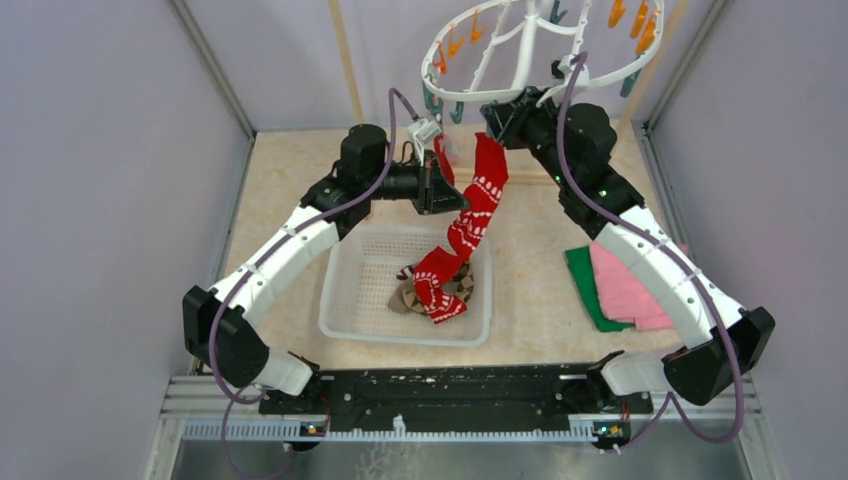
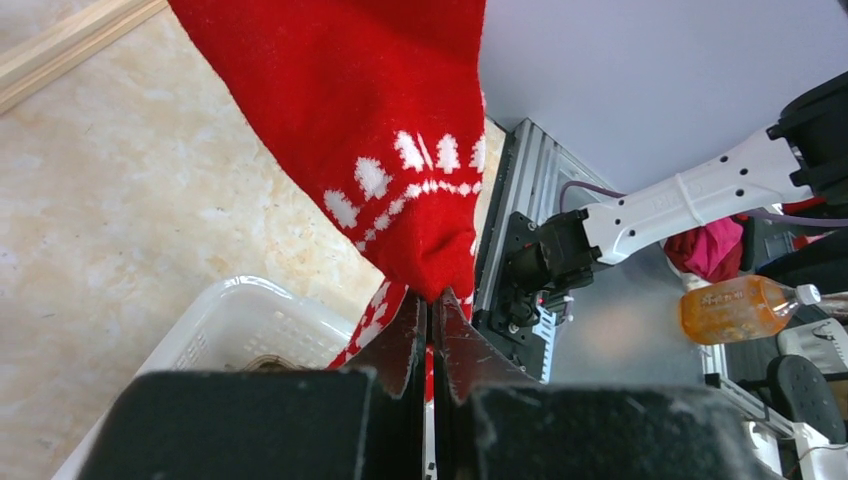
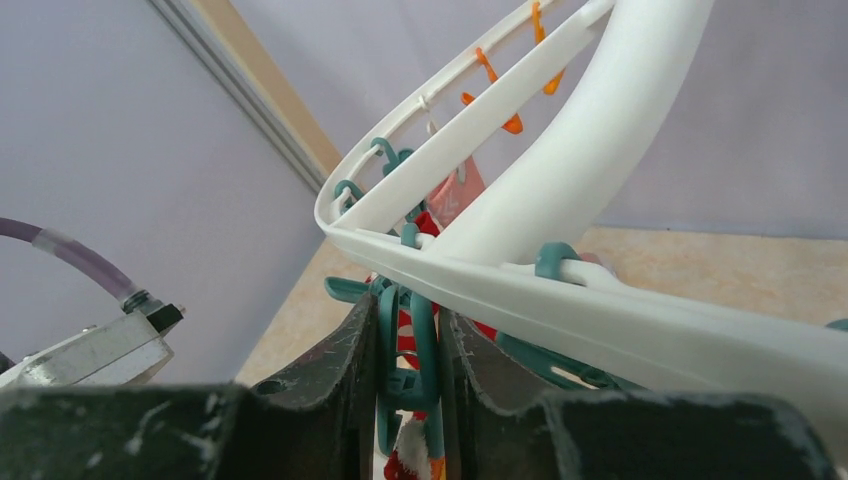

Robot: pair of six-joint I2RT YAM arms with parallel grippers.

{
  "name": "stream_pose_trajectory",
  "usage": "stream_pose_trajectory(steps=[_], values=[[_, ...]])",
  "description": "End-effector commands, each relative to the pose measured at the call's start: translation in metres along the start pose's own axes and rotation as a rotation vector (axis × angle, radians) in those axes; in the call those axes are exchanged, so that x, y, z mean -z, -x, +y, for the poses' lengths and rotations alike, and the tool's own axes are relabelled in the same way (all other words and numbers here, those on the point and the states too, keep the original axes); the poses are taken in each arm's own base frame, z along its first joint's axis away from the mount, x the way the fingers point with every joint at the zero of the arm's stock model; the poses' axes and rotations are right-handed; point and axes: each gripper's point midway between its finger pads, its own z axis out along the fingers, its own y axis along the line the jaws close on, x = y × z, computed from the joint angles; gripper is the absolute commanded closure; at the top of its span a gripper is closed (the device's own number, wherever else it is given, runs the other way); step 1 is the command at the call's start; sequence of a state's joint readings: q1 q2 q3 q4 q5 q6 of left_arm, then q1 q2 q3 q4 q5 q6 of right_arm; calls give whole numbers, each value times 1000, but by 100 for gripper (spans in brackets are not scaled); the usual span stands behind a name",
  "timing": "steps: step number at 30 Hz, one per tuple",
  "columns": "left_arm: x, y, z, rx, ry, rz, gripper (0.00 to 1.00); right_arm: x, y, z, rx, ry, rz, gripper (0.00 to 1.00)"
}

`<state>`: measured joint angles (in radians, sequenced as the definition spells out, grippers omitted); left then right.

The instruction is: Remove the socks clipped to the hanger

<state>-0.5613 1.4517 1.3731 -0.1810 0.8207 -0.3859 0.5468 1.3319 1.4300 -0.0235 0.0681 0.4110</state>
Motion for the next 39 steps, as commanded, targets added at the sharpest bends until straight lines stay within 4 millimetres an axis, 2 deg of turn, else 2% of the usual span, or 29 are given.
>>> stream_pose_trajectory(steps=[1, 4, 7, 10, 15, 20, 24, 26, 29, 30, 32, 34, 36, 38, 39], values=[[3, 13, -4, -79, 19, -28, 100, 3, 39, 13, 0, 36, -93, 100], [6, 10, 1, -115, 45, -15, 100, 6, 44, 11, -10, 36, -100, 100], [14, -5, 7, -165, 87, 32, 100, 12, 51, 8, -26, 37, -110, 100], [28, -31, 10, -221, 115, 98, 100, 19, 51, 3, -25, 24, -100, 99], [54, -75, 13, -338, 128, 231, 100, 25, 45, -6, -12, -5, -79, 91], [72, -105, 15, -410, 124, 328, 100, 34, 48, -15, 9, -45, -86, 88], [84, -130, 39, -482, 197, 405, 100, 42, 53, -23, 15, -71, -86, 85], [89, -147, 54, -494, 234, 457, 100, 45, 52, -26, 18, -84, -77, 78], [94, -160, 72, -512, 291, 499, 100, 50, 53, -34, 24, -118, -79, 70], [96, -162, 76, -516, 307, 507, 100, 53, 54, -36, 27, -127, -82, 66], [98, -162, 84, -523, 346, 518, 100, 58, 56, -40, 38, -139, -90, 49], [101, -159, 92, -520, 398, 525, 83, 66, 58, -43, 58, -153, -97, 35], [104, -155, 99, -520, 446, 521, 69, 73, 58, -45, 75, -163, -95, 25], [106, -148, 101, -514, 486, 500, 35, 77, 53, -45, 87, -156, -78, 19], [107, -145, 100, -512, 495, 485, 23, 79, 47, -44, 90, -142, -65, 16]])
